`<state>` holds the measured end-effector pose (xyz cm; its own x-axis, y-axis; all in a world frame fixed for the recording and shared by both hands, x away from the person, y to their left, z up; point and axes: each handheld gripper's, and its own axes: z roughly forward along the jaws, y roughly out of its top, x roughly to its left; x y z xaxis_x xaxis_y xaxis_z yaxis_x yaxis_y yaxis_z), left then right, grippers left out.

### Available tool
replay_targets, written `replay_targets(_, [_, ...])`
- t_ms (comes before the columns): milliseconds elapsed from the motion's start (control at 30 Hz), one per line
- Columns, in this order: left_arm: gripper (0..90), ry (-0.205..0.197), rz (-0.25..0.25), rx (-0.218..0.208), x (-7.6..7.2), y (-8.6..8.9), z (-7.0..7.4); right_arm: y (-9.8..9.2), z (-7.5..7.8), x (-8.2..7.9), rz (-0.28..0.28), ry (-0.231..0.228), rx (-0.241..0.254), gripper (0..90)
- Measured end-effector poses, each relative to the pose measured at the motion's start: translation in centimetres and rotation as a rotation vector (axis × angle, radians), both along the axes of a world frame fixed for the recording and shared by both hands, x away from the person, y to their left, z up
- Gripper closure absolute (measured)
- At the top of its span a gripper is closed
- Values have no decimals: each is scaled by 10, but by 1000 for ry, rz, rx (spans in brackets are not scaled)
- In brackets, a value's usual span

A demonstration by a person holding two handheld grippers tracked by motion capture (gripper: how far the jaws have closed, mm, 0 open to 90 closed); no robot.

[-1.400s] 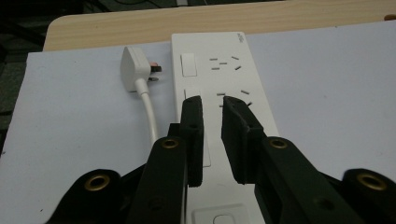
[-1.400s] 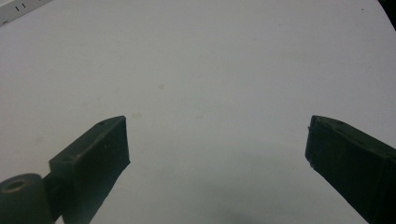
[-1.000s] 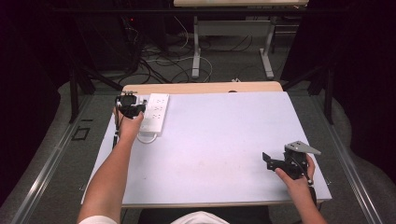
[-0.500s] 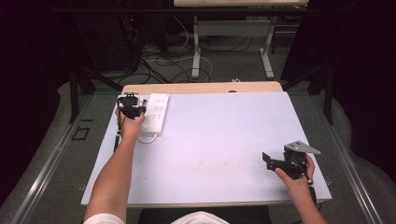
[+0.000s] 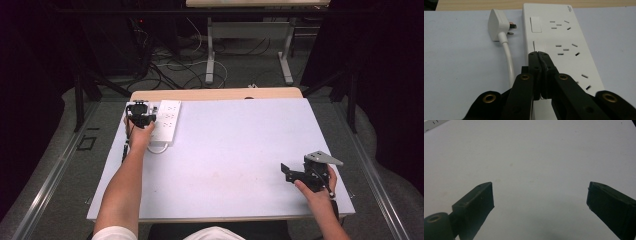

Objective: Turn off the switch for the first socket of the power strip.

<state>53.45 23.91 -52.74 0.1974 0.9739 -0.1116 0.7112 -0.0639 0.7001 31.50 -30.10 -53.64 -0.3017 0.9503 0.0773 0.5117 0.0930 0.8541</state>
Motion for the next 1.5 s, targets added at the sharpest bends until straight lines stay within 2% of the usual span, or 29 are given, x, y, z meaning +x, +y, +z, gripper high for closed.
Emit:
replay_targets(167, [893,3,-23,14,2,-3,-5,0,0,0,1,0,0,66])
replay_targets(300, [892,3,-31,10,3,-5,-6,0,-1,1,3,2,4,66])
replay_targets(700, [900,-7,-29,31,3,-9,-9,0,-1,1,7,5,9,67])
replay_targets(800, [900,-24,-28,26,4,-11,-11,-1,-1,1,5,7,10,67])
replay_targets(1033, [900,-18,-35,56,4,-13,-9,-2,-1,1,1,4,15,67])
replay_targets(1200, [900,-12,-45,45,2,-12,-7,-1,-1,1,-4,4,18,68])
replay_targets(1367, [900,-3,-45,66,0,-13,-6,-1,-1,1,10,4,10,67])
replay_targets(1500, [900,3,-39,74,0,-11,-8,-1,-1,1,-4,4,18,68])
